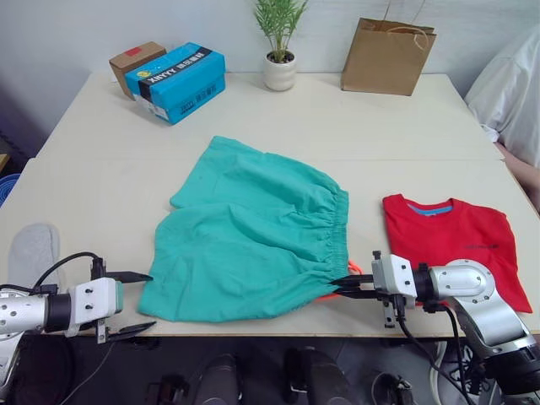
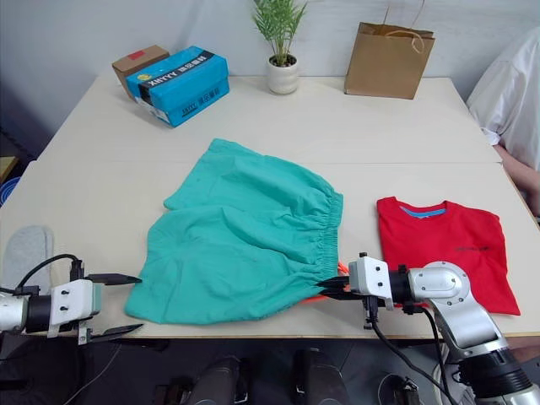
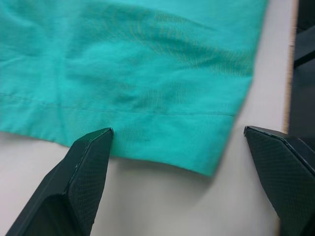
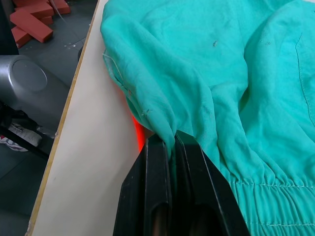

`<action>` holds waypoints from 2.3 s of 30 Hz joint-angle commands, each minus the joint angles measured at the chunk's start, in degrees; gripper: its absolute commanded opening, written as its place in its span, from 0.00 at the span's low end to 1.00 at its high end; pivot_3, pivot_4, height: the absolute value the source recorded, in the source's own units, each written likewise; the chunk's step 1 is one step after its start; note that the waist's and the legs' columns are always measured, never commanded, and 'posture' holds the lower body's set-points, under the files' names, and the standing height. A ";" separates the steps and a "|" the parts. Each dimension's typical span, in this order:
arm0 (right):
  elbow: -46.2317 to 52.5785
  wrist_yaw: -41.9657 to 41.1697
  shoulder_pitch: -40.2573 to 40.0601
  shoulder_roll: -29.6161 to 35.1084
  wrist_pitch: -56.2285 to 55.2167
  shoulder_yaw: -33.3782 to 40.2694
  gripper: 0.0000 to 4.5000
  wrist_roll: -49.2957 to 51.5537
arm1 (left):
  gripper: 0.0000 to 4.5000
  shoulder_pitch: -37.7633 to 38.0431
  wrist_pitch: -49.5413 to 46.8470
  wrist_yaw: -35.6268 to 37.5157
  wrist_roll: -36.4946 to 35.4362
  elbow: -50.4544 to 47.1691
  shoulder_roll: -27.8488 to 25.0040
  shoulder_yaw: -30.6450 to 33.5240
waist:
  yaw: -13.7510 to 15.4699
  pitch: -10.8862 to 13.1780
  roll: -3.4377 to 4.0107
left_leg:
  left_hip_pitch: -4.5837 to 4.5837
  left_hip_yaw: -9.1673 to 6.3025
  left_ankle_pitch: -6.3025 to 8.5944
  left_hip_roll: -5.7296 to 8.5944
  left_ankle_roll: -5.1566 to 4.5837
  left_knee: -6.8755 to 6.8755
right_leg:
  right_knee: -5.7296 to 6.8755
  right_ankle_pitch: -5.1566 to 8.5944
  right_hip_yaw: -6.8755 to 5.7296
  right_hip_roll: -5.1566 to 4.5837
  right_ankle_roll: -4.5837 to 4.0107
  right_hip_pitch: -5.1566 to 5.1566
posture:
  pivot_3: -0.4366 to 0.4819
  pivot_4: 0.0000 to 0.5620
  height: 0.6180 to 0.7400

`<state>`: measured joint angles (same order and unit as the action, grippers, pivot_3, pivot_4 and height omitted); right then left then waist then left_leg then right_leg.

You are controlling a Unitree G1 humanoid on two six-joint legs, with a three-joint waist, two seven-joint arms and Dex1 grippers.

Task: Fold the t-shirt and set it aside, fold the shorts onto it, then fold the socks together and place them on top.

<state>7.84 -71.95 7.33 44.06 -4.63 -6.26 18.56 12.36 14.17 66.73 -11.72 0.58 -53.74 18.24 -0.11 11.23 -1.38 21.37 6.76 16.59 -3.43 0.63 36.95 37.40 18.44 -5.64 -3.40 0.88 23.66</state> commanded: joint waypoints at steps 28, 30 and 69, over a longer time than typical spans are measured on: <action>14.54 0.00 -9.31 10.24 26.97 12.39 0.00 22.34 | 0.01 9.09 -50.17 6.54 -36.51 -25.87 -9.45 14.43 | 0.18 0.09 -0.01 | -0.07 -0.01 0.16 -0.10 0.40 0.13 | -0.13 0.18 0.04 0.11 -0.06 -0.10 | 0.48 0.27 1.00; 13.29 1.39 -6.05 10.34 30.26 13.45 0.00 24.07 | 0.01 -0.05 -52.02 3.36 -37.36 -22.44 -9.88 12.49 | 0.31 0.11 0.02 | -0.05 -0.05 0.07 -0.10 0.40 0.12 | -0.18 0.14 0.04 0.13 -0.11 -0.11 | 0.48 0.27 1.00; -12.41 28.77 22.38 -6.66 23.29 14.82 0.54 -0.23 | 0.59 -80.00 1.67 -25.33 4.70 64.88 18.03 -9.10 | -1.67 0.18 -0.24 | 1.10 1.43 -0.38 -0.14 0.25 1.01 | 1.33 -0.24 1.29 0.32 0.29 1.86 | 0.48 0.27 1.00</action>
<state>-7.69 -41.54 29.72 35.24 21.78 5.68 18.20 -67.42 11.94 41.61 -4.47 69.30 -33.46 6.17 -1.78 11.41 -1.63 22.43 8.23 16.22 -3.57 0.88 37.95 38.74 18.19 -4.31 -3.08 1.17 25.53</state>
